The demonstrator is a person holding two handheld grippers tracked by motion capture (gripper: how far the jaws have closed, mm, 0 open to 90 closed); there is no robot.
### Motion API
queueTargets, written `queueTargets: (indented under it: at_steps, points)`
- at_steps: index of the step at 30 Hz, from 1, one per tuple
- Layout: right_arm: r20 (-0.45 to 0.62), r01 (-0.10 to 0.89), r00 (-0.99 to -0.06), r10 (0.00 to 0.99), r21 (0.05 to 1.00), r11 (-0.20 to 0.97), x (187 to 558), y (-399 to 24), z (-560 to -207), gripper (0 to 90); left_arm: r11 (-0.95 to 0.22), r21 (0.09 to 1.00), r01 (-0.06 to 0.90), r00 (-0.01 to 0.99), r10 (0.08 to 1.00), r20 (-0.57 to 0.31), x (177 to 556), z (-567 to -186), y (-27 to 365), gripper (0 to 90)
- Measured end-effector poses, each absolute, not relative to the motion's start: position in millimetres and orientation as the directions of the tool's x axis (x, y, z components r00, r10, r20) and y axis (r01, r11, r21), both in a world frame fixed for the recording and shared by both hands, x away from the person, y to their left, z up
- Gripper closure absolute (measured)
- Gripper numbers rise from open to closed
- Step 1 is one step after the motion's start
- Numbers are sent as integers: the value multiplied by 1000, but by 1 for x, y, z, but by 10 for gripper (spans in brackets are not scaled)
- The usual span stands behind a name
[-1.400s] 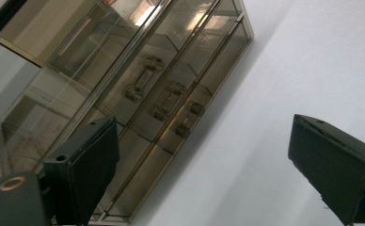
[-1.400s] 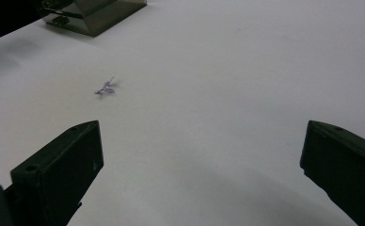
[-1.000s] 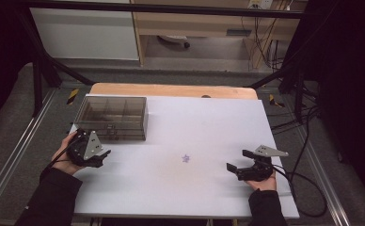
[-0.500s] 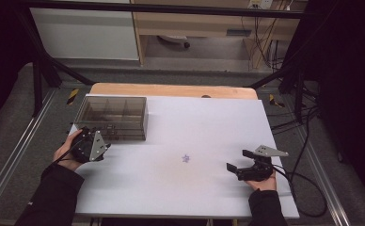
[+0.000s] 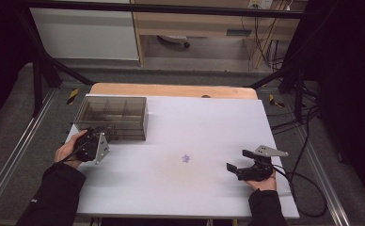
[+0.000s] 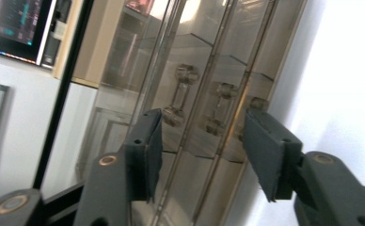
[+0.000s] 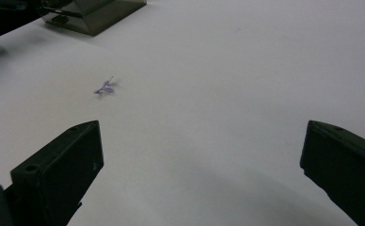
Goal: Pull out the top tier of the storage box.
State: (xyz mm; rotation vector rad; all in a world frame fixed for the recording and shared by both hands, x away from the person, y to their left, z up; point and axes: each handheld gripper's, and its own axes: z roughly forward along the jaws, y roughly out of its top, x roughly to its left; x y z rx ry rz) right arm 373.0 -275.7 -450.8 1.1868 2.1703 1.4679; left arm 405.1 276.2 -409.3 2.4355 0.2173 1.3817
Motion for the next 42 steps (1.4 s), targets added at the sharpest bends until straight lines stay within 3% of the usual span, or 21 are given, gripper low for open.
queueTargets:
  at_steps: [22,42]
  points:
    - [216,479,-630,746,864,154,373,-276,-451,5,-968,229,-98,390,174,904,410,-424,274,661]
    - [215,478,-630,746,864,155,373,-275,-451,6,-984,113,-139,228,79,970,406,-441,271,721]
